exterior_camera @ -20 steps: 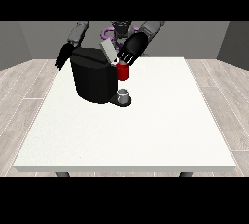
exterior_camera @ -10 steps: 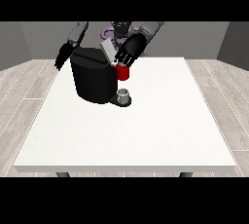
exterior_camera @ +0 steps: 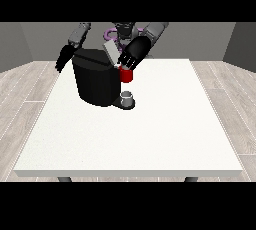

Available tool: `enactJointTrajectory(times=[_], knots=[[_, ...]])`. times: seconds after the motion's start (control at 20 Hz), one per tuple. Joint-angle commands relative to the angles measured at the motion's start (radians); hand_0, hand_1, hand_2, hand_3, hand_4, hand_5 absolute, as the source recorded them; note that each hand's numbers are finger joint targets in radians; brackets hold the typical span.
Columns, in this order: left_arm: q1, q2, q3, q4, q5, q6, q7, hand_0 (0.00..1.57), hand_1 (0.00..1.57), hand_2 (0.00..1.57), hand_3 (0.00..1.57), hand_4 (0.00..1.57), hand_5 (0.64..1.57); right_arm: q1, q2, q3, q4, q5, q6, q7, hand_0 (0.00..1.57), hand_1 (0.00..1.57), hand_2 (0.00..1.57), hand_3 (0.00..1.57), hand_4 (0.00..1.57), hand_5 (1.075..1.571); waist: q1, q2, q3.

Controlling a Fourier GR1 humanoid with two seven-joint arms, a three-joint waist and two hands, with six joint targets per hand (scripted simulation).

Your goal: Insert the coffee pod into the coffee machine and close the lid

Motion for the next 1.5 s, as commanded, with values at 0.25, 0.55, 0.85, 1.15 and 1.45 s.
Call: enactJointTrajectory(times=[0.25,0.55,0.85,1.15,1.45], knots=[[-0.006,0.037,-0.032,-0.001,-0.062,0.065,-0.034,1.21,1.21,1.23,1.13,0.00,1.571,0.006,-0.002,0.000,-0.011,0.005,-0.005,-0.031,0.00,0.00,0.00,0.00,0.00,1.571,-0.009,0.030,0.0001],[0.046,0.042,-0.073,0.007,-0.106,0.092,-0.095,1.16,1.16,1.18,1.05,0.00,1.571,0.015,-0.016,-0.016,-0.012,-0.011,0.010,0.002,0.00,0.00,0.00,0.00,0.00,1.571,0.008,0.021,-0.0002],[-0.029,0.041,-0.014,0.041,-0.072,0.108,-0.080,1.11,1.11,1.13,0.97,0.00,1.571,-0.013,0.036,0.036,-0.039,0.026,-0.029,0.005,0.00,0.00,0.00,0.00,0.00,1.571,-0.029,0.069,-0.0004],[-0.008,0.034,-0.011,0.021,-0.079,0.169,-0.126,1.23,1.23,1.20,0.95,0.00,1.571,-0.008,-0.002,0.013,-0.032,0.022,-0.011,0.008,0.00,0.00,0.00,0.00,0.14,1.571,-0.028,0.061,-0.0003],[-0.019,0.057,-0.013,0.027,-0.094,0.164,-0.133,1.27,1.27,1.24,0.97,0.00,1.571,0.025,0.004,0.034,-0.022,0.037,-0.005,-0.013,0.00,0.00,0.00,0.00,0.22,1.571,-0.040,0.058,-0.0001]])
